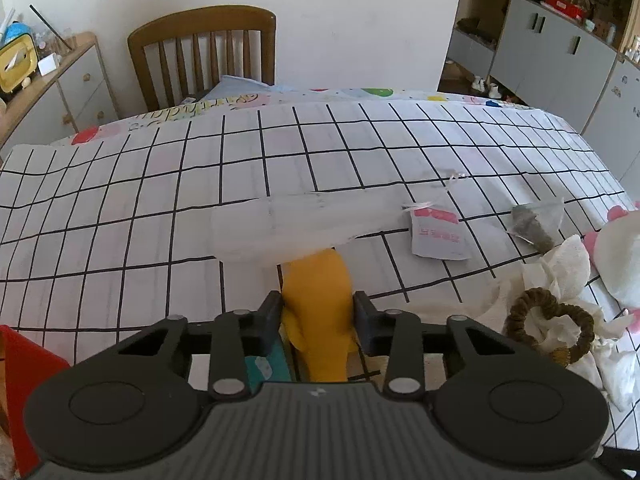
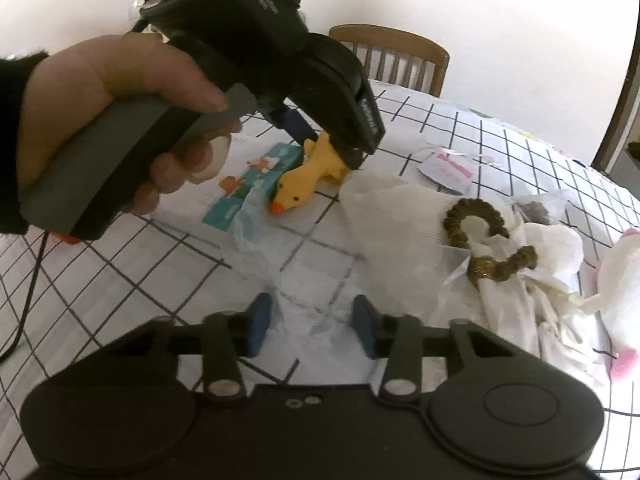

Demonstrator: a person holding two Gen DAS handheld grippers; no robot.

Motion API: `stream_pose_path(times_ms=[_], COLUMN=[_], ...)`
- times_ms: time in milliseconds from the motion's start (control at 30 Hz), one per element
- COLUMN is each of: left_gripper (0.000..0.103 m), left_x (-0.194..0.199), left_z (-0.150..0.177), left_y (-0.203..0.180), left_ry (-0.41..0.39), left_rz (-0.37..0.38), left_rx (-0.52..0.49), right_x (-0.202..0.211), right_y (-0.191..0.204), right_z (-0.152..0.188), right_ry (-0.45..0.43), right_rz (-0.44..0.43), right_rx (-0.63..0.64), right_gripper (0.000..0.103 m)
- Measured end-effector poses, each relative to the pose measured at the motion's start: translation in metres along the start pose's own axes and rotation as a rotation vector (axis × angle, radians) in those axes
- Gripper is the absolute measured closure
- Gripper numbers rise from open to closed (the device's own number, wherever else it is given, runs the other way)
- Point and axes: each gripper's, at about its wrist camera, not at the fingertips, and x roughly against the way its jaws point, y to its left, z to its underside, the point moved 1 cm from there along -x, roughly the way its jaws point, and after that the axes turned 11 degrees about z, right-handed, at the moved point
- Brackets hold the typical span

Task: Organize soft objects
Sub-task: 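Grasp the yellow duck with the left gripper while the right gripper grasps the plastic bag, then carry the duck and plastic bag over the tin box with both grippers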

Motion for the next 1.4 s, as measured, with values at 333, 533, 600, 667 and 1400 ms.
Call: stream_pose_path(times_ms=[333, 533, 600, 667, 1400], left_gripper=[0.07, 0.071, 0.071, 0.071, 0.072], left_x=[0.015, 0.029, 0.036, 0.042, 0.146], left_z=[0.002, 0.003, 0.005, 0.008, 0.044], left_y=[0.002, 0.002, 0.001, 0.0, 0.002], left_ry=[-0.017, -0.027, -0.032, -0.033, -0.098], left_rz=[0.025, 0.057, 0.069, 0.076, 0.188], left_rx=[0.02, 0.044, 0.048, 0.054, 0.08], right_x=[0.007, 0.026, 0.033, 0.04, 0.104], right_y=[-0.003, -0.015, -0.02, -0.025, -0.022], right_z=[-0.002, -0.004, -0.004, -0.005, -0.015], right_ry=[-0.005, -0.014, -0.014, -0.017, -0.059], right_rz=[0.033, 0.032, 0.027, 0.03, 0.009], right_rx=[-0.036, -0.105, -0.13, -0.15, -0.179], right_gripper=[0.094, 0.094, 0.094, 0.094, 0.094])
